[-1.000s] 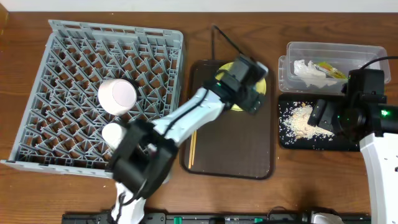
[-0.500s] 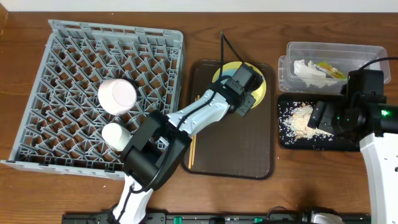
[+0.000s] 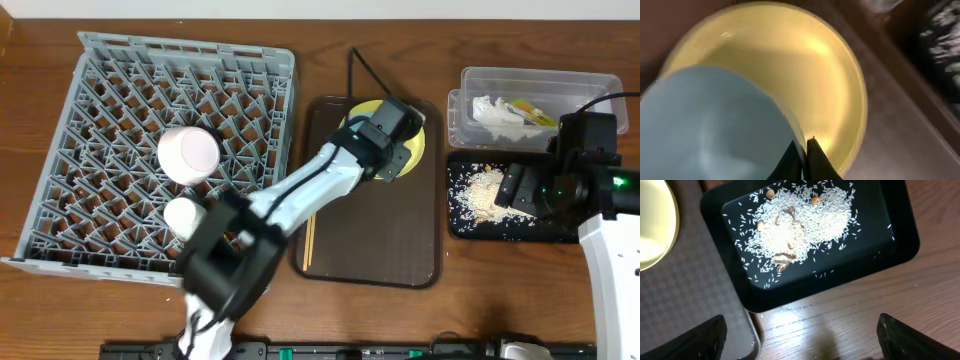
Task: Sort waste into correct bins and load items into the dishwasher
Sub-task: 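Carry the blue bowl into the gray rack and lower it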
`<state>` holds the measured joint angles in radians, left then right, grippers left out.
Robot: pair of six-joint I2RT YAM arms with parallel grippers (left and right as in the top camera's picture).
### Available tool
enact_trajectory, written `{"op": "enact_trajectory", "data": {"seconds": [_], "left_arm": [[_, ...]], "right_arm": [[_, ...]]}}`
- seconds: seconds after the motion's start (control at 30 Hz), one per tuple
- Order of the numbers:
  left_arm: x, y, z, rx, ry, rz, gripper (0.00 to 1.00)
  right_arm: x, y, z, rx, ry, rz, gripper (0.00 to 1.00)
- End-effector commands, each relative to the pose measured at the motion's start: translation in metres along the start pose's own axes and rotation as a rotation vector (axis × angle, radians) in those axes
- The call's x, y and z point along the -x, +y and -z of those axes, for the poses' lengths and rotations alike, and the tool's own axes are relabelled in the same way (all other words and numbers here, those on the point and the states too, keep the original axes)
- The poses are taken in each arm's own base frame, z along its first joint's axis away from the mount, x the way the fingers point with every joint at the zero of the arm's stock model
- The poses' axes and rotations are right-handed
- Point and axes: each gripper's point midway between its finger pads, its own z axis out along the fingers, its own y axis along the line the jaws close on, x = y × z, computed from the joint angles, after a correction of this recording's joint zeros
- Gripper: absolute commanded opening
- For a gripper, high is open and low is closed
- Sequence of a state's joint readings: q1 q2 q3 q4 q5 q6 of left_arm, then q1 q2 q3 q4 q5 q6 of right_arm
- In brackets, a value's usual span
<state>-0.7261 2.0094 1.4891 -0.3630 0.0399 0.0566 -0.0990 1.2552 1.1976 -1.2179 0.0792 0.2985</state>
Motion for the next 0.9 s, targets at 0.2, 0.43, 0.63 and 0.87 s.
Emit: {"op": "enact_trajectory", "data": {"seconds": [0.2,0.43,0.63,0.87], "left_arm": [[0.048,0.054,0.15,-0.064,-0.211,0.14,0.06],[0.035,0.124,0.189,-0.377,-0.283,0.417,0.06],[0.005,0.194,0.206,-0.611,-0.35,0.647,0.06],[-0.02,0.224,0.199,-0.844,-0.377,0.793,0.06]], "right_arm": [[0.003,-0.004,0.004,-0.005,-0.02,0.002,0.94],[0.003,-0.004,0.004,-0.005,-0.019,0.002,0.94],[0.003,-0.004,0.004,-0.005,-0.02,0.002,0.94],[0.004,-0.004,0.004,-0.004,-0.02,0.002,0.94]]}}
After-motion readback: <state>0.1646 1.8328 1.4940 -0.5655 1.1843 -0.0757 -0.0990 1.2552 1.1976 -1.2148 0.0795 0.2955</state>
